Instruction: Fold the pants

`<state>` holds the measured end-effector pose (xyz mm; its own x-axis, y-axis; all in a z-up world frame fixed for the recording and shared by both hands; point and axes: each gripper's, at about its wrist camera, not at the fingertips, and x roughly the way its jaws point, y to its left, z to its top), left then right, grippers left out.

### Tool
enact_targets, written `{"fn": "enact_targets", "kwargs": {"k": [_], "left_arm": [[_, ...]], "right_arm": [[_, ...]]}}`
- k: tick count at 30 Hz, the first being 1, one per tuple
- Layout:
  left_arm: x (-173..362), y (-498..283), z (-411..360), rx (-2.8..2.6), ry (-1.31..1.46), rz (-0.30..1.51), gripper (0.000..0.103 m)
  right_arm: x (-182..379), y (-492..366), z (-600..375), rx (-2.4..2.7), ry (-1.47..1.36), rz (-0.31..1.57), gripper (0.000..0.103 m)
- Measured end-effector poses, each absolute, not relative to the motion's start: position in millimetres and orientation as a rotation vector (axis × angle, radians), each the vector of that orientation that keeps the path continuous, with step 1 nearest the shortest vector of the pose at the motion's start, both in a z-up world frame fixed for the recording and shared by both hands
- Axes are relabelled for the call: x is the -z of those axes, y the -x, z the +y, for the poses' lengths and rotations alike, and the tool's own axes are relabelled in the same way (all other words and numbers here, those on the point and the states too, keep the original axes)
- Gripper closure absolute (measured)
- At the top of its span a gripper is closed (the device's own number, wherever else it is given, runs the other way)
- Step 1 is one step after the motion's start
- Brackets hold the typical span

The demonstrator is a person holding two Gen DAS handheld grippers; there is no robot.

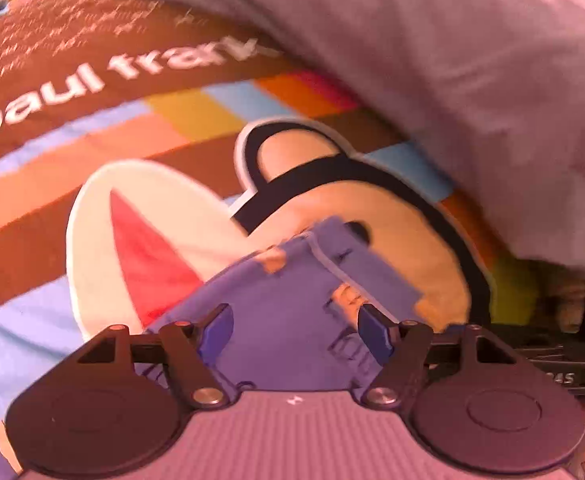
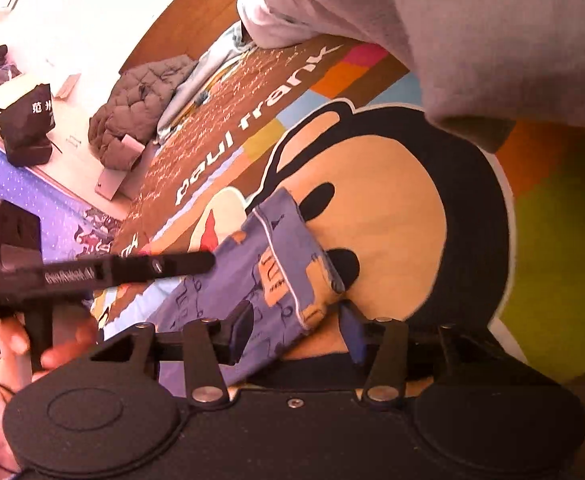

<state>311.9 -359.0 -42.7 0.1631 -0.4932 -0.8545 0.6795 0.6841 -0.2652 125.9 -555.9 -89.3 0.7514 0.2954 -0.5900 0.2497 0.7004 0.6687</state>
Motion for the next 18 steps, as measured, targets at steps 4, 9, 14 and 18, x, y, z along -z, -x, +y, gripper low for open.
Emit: {"fn": "enact_targets", "kwargs": {"k": [4, 9, 14, 18], "left_arm": [[47, -320, -354, 0.784, -0.131, 1.16, 0.022], [34, -325, -358, 0.731, -0.102, 1.202, 0.013], [15, -327, -370, 0.744, -0.041, 1.251, 0.01], [0, -323, -384, 0.784, 0.004, 1.292, 0.01]], "right_arm": [[90, -133, -551, -0.017, -0.78, 0.712, 0.055], [88, -140, -540, 0.025, -0.671, 0.725, 0.082], [68, -143, -502, 0.046, -0.376, 0.703, 0.084], [58, -143, -464, 0.023, -0.11, 0.677, 0.084]]}}
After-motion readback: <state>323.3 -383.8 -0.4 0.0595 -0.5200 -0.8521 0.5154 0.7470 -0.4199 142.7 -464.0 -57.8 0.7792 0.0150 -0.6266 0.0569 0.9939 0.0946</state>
